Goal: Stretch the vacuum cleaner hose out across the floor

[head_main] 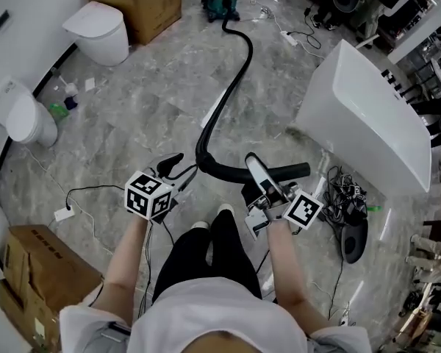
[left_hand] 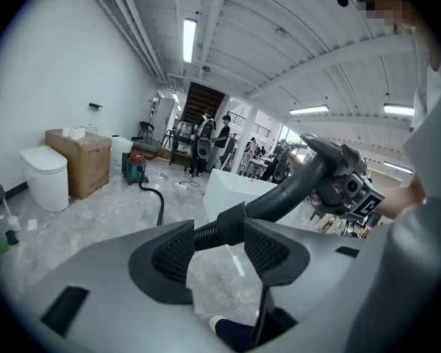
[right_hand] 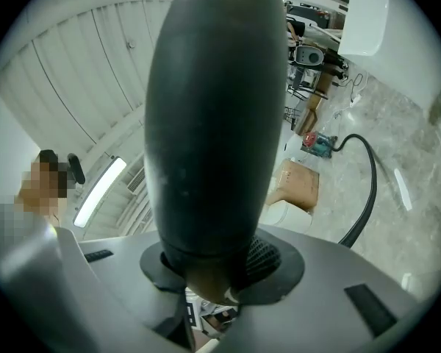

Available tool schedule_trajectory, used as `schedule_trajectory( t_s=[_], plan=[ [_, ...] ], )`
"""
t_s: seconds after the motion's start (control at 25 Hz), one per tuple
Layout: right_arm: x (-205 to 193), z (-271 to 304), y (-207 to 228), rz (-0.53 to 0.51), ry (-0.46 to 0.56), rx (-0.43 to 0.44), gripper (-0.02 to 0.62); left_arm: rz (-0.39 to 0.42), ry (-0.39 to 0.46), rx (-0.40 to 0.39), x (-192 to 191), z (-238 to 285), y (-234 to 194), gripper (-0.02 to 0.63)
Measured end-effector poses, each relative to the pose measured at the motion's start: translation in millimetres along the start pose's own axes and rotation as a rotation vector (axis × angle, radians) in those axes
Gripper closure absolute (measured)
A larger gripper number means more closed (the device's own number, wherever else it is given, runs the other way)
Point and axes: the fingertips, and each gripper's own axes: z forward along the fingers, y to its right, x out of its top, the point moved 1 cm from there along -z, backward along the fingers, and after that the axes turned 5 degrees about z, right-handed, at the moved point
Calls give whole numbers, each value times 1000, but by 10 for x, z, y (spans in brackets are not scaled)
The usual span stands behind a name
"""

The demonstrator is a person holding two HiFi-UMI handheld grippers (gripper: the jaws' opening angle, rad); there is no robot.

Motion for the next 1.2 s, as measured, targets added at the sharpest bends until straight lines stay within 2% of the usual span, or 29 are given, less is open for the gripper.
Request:
schedule_trajectory(
  t_s=[0.24, 0.4, 0.44, 0.64, 0.76, 1.04, 1.12, 1.2],
  plan=[
    [-70, -318, -265, 79, 22, 91, 459, -149, 22, 18, -245, -329, 143, 407],
    [-113, -500, -450, 98, 12, 161, 459, -431, 142, -80, -323, -435, 426, 407],
    [-132, -580, -490, 104, 12, 177, 459, -479, 165, -96, -357, -458, 519, 407],
    [-176, -1073, -678, 104, -3, 231, 459, -516, 194, -124, -545, -470, 1091, 407],
    [-243, -1386, -777, 114, -14, 249, 459, -549, 211, -101, -693, -523, 1373, 407],
    [-550, -1770, -1126, 161, -69, 340, 458, -589, 214, -60, -958, -765, 1686, 407],
    [-665, -1821, -1252, 161, -83, 371, 457, -631, 238, -61, -997, -877, 1692, 407],
    [-766, -1854, -1391, 158, -94, 404, 457, -736, 305, -114, -983, -1002, 1710, 407]
  ],
)
